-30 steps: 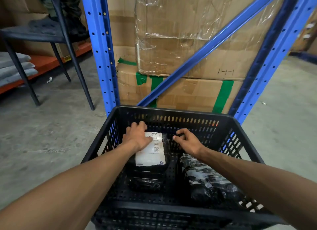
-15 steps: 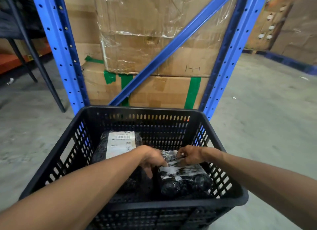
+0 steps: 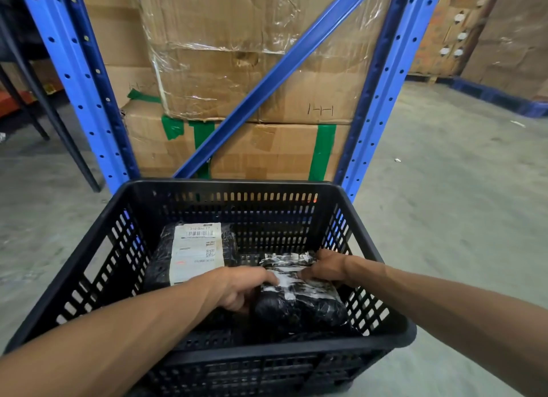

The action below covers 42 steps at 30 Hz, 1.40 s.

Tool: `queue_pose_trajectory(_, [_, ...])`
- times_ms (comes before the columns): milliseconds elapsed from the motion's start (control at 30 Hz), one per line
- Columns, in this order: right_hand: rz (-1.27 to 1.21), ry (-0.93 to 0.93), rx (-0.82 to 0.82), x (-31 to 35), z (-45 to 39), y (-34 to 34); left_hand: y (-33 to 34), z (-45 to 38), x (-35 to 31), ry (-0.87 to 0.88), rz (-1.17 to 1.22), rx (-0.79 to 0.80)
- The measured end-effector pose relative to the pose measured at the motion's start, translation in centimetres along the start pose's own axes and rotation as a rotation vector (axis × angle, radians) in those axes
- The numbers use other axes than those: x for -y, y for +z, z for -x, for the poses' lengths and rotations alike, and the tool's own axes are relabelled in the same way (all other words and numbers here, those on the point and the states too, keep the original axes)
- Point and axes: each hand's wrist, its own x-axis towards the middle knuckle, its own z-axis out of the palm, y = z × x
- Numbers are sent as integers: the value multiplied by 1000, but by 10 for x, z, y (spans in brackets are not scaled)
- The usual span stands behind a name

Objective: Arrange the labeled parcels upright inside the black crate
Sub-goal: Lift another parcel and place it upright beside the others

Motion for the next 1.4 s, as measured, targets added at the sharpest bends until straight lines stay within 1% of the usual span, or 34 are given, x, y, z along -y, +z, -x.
queue_pose_trajectory(67, [-203,26,28,-5,2,0,-6,5,-4,60,48,-25])
queue_pose_trajectory(167, [-434,23,-7,-8,6,1,-17,15,-13,163,108,-45])
queue_pose_trajectory(333, [-630,-14,-36,2,18,-14,-32,33,-26,351,217,-44])
queue_pose_trajectory(433, [-680,-134,-119,8,32,-26,-38,47,-33,451,256,-43])
queue_pose_trajectory(533, [-726,-357,-241,17,45,-36,-38,56,-41,534,317,-127])
queue_pose_trajectory(600, [-639,-535,-397,28,53,-36,-33,59,-48,577,411,-173])
queue_pose_trajectory(633, [-570,-631,-498,34,55,-34,-32,62,-51,591,473,-163])
queue_pose_trajectory(700, [-438,-796,-722,43,56,-24,-34,68,-56,611,604,-90])
queue_pose_trajectory(767, [-349,-902,-910,48,59,-15,-39,75,-59,645,745,-2])
queue_pose_trajectory(833, [-239,-1018,-984,49,61,-12,-46,79,-62,666,943,64])
queue_pose_trajectory(867, [-147,-1078,-1005,49,62,-13,-47,80,-63,653,1004,59])
queue_pose_trajectory(933, [43,-1155,-1029,48,63,-12,-43,82,-64,627,980,-26])
queue_pose_trajectory(967, [85,-1169,-1017,47,64,-10,-41,81,-63,627,943,-48])
queue_pose_trajectory(1000, [75,-1167,-983,46,64,-8,-40,79,-61,638,916,-59])
queue_pose_trajectory(1033, [25,-1150,-921,45,65,-6,-40,76,-60,657,908,-68])
queue_pose_trajectory(1067, [-49,-1108,-820,43,64,-5,-43,72,-58,686,915,-79])
queue_pose_trajectory(1133, [-246,-959,-520,45,63,-5,-51,69,-55,752,921,-125])
queue_pose_trajectory(1200, [-590,-793,-191,51,62,-6,-61,70,-54,783,862,-119])
queue_pose_trajectory(1233, [-786,-721,-66,55,60,-7,-66,73,-54,784,812,-91])
queue_pose_trajectory(1267, [-921,-665,-10,58,59,-8,-68,75,-54,779,760,-62])
queue_pose_trajectory(1300, [-974,-630,-22,60,57,-10,-70,78,-55,776,716,-30])
queue_pose_trajectory(1367, [-961,-593,-107,63,54,-13,-74,82,-55,781,672,8])
queue_pose_trajectory(1400, [-979,-586,-135,64,53,-16,-76,82,-55,775,678,-5])
